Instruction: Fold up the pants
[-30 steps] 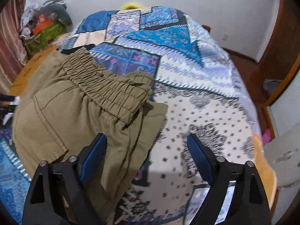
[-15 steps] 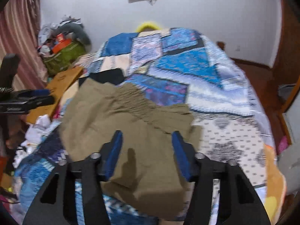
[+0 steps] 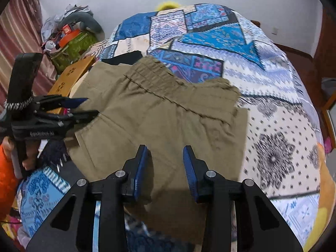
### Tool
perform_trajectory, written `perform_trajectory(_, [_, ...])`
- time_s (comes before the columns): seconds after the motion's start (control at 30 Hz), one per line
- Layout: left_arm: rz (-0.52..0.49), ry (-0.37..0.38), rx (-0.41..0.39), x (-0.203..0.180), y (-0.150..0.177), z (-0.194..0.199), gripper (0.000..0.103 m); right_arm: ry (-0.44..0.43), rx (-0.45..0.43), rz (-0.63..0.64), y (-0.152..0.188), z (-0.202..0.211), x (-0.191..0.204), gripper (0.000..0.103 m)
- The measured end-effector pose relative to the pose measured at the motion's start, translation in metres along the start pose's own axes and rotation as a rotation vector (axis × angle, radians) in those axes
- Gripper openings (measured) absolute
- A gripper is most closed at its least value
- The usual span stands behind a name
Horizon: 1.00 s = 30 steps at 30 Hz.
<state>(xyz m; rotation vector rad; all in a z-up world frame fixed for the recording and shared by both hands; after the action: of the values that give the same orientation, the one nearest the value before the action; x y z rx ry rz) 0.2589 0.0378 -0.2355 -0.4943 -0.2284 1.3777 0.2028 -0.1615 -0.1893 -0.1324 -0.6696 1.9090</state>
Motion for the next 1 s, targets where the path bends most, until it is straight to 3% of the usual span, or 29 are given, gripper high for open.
perform_trajectory(0.2, [0.02, -0.035, -0.013, 0.019, 0.018, 0.015, 0.065, 0.06, -0.019, -0.03, 0.017, 0.02, -0.014, 0.029])
perform_trajectory(0.4, [0.058, -0.029, -0.01, 0.031, 0.032, 0.021, 0.067, 0.061, -0.022, -0.069, 0.022, 0.027, -0.025, 0.029])
perform_trajectory(0.6, [0.034, -0.08, 0.001, 0.04, 0.045, 0.027, 0.081, 0.109, -0.021, -0.076, 0.033, 0.036, -0.035, 0.032])
perform_trajectory(0.67, [0.046, -0.124, 0.003, 0.048, 0.049, 0.03, 0.081, 0.137, -0.022, -0.076, 0.034, 0.043, -0.039, 0.032])
perform_trajectory(0.73, [0.101, -0.089, 0.009, 0.062, 0.053, 0.034, 0.081, 0.142, -0.027, -0.089, 0.035, 0.048, -0.042, 0.032])
perform_trajectory(0.83, [0.162, -0.132, 0.003, 0.077, 0.05, 0.039, 0.08, 0.163, -0.041, -0.111, 0.033, 0.055, -0.047, 0.04])
perform_trajectory(1.0, [0.258, -0.087, -0.031, 0.091, 0.029, 0.044, 0.08, 0.126, -0.092, -0.159, 0.024, 0.059, -0.05, 0.067])
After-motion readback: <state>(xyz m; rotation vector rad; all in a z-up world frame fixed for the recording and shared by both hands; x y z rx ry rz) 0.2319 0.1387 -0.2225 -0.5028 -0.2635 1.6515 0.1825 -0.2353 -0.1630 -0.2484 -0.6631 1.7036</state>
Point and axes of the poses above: each gripper's, at about its wrist camera, not at the fingertips, and z roughly against the way its jaws point, x to its left, y to its underside, the point moved 1 cm from there along -z, roughly the way its jaws point, and after that the axes turned 1 degree about x, right-handed, at the moved point
